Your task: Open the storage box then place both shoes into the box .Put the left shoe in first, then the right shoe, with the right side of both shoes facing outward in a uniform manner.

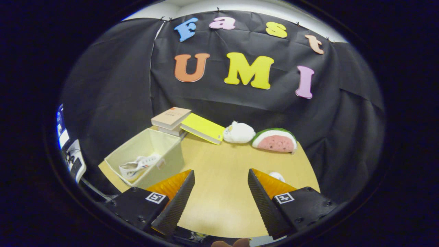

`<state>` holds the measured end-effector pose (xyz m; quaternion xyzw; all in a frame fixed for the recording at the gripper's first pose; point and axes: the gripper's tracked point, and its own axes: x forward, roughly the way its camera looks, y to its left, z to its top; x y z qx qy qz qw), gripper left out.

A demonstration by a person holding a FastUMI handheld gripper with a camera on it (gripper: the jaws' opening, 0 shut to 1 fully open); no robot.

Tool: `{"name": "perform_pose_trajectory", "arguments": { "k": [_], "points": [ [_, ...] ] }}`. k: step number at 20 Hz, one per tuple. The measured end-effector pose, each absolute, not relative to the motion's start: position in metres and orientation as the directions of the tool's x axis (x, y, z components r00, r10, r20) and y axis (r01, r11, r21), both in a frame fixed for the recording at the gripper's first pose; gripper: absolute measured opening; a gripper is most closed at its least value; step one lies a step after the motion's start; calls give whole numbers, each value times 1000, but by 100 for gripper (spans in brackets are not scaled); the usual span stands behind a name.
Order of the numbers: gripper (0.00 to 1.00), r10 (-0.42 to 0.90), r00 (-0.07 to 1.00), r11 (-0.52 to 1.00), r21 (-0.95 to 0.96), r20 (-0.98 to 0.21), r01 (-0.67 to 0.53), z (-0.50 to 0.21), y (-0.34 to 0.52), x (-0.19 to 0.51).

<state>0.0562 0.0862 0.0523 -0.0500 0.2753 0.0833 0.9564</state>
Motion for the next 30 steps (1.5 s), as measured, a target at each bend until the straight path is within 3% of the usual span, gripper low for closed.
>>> {"name": "perform_pose_trajectory", "arguments": {
  "k": [8, 14, 22, 28, 30],
  "points": [
    [100, -11, 731, 994, -90, -683, -69, -59, -68, 88],
    [100, 22, 608, 998, -20, -793, -63, -135, -110, 115],
    [100, 76, 582, 996, 29, -810, -90, -181, -115, 149],
    [92, 139, 583, 990, 93, -800, -108, -197, -108, 169],
    [75, 171, 582, 985, 124, -795, -120, -197, -100, 171]
  ]
}}
